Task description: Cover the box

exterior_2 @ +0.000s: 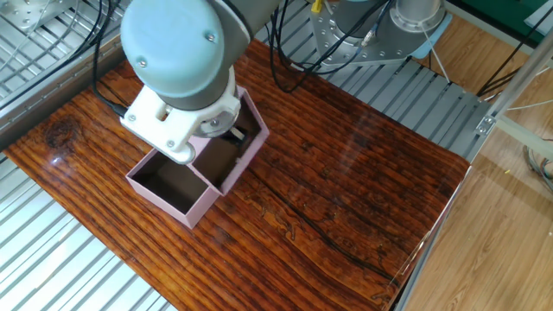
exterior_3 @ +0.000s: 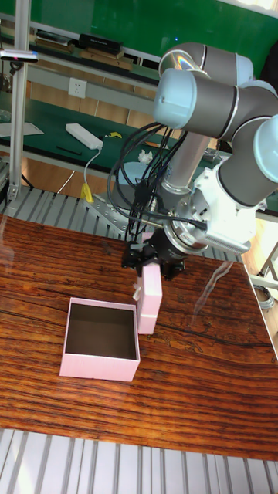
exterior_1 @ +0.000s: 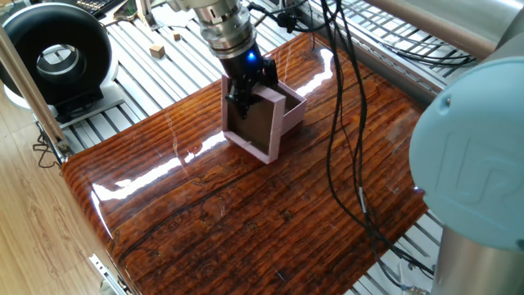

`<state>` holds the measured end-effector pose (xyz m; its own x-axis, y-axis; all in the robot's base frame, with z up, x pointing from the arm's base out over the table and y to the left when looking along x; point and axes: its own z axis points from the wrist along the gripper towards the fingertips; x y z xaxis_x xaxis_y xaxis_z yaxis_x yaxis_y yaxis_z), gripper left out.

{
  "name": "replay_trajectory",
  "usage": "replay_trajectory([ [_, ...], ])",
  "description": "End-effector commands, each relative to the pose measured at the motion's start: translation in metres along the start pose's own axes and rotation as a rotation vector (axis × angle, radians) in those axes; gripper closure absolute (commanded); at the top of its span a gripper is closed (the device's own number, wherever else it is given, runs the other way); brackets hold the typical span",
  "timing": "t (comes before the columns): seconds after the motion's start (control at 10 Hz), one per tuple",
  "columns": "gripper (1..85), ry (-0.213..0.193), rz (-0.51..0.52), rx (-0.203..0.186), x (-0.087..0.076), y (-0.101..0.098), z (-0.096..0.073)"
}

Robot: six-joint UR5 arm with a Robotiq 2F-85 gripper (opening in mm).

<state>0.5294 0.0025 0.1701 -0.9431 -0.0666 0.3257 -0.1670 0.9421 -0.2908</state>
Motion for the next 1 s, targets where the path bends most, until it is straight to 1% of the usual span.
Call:
replay_trajectory([
  [0.0,84.7,0.006,-0.059,0.127,0.004,-0.043,-0.009],
  [0.2,84.7,0.013,-0.084,0.199,0.005,-0.068,-0.012],
  [0.4,84.7,0.002,-0.122,0.323,0.000,-0.105,-0.018],
  [0.5,84.7,-0.010,-0.129,0.358,-0.004,-0.119,-0.016],
  [0.7,84.7,-0.038,-0.160,0.415,-0.016,-0.150,-0.010],
  [0.9,84.7,-0.072,-0.159,0.438,-0.028,-0.168,-0.003],
])
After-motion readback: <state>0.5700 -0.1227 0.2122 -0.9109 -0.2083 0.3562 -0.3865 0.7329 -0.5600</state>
